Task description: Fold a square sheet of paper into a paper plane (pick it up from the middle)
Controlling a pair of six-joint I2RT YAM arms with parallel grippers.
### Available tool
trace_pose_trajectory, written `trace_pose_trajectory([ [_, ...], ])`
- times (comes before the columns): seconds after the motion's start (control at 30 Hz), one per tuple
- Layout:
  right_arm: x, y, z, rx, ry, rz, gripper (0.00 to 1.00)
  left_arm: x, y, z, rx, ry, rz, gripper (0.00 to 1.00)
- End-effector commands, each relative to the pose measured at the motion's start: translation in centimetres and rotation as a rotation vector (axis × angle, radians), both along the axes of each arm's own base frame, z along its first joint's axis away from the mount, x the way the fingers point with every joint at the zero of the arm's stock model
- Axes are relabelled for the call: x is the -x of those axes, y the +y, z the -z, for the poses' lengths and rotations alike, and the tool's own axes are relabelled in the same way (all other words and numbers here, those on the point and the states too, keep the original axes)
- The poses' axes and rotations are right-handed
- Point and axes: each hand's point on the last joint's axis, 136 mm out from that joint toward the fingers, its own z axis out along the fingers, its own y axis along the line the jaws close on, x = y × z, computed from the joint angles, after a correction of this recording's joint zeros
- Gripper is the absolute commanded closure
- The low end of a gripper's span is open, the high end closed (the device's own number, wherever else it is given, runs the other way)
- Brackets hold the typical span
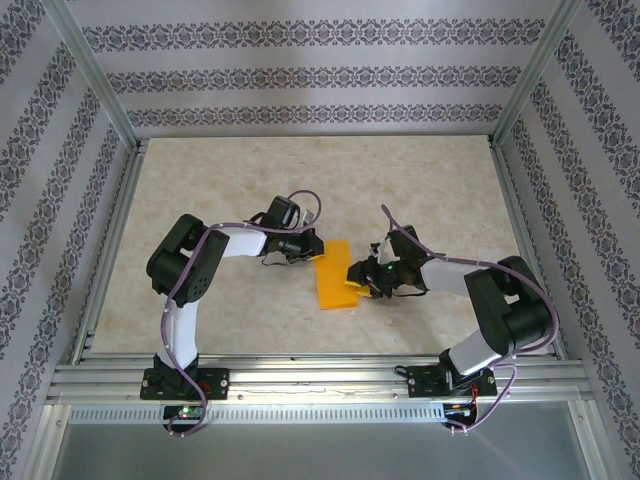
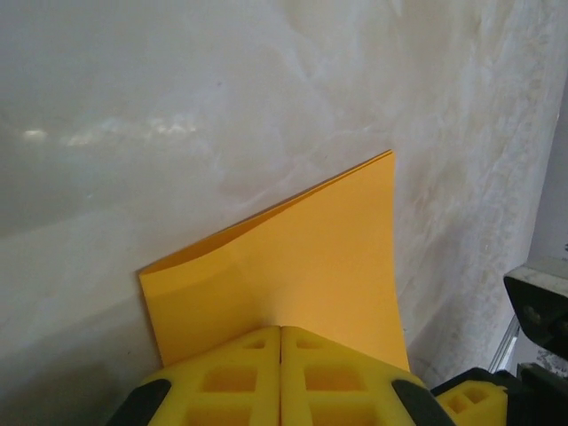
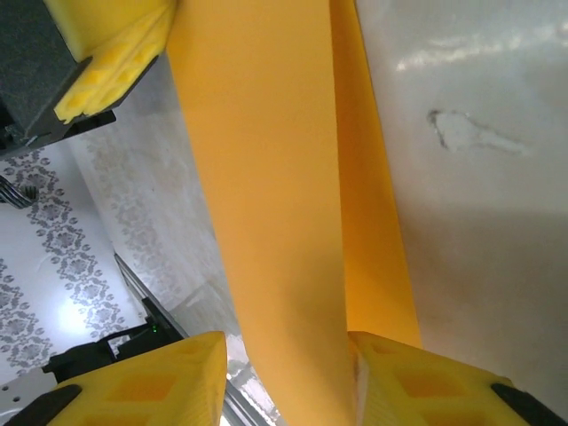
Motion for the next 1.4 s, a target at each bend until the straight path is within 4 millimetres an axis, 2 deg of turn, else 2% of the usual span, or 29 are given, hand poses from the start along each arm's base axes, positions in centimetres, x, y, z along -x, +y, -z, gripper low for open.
trace_pose_trajectory([
  [0.0, -1.6, 0.8, -1.5, -0.062, -0.063, -0.029, 0.61, 0.1, 0.3, 1.0, -0.046, 0.006, 0.064, 0.94],
  [0.1, -2.3, 0.8, -1.3, -0.069, -0.061, -0.020, 0.64, -0.5, -0.1, 0.2, -0.043, -0.018, 0.077, 0.93],
  [0.33, -3.1, 0.7, -0.9, -0.094, -0.066, 0.004, 0.78, -1.3, -0.7, -6.0, -0.017, -0.198, 0.091, 0.61],
  [0.5, -3.3, 0.9, -1.0, -0.141, -0.066, 0.012, 0.80, 0.9, -0.6, -9.2, -0.064, -0.340, 0.098, 0.54],
  [0.57, -3.2, 0.9, -1.0, -0.148, -0.065, 0.008, 0.80, 2.4, -0.3, -10.1, -0.094, -0.400, 0.087, 0.54],
  [0.63, -3.2, 0.9, -1.0, -0.149, -0.060, 0.008, 0.79, 4.6, -0.8, -11.3, -0.090, -0.474, 0.115, 0.54],
  [0.73, -3.2, 0.8, -1.2, -0.142, -0.069, 0.012, 0.77, 7.7, -1.4, -11.5, -0.175, -0.576, 0.151, 0.55],
  [0.83, -3.4, 0.8, -1.3, -0.140, -0.074, 0.019, 0.76, 10.6, -1.6, -10.9, -0.321, -0.695, 0.214, 0.55],
  [0.9, -3.4, 0.9, -1.5, -0.144, -0.077, 0.017, 0.75, 12.0, -0.9, -10.1, -0.469, -0.726, 0.229, 0.56],
  [1.0, -3.4, 0.9, -1.7, -0.140, -0.076, 0.019, 0.74, 14.3, -2.3, -9.1, -0.577, -0.833, 0.342, 0.47],
  [1.13, -3.4, 0.9, -1.9, -0.143, -0.077, 0.020, 0.74, 15.9, -4.6, -6.3, -0.730, -0.852, 0.519, 0.49],
  [1.37, -3.3, 0.9, -2.1, -0.142, -0.076, 0.020, 0.75, 16.3, -5.7, -3.6, -0.784, -0.830, 0.596, 0.42],
])
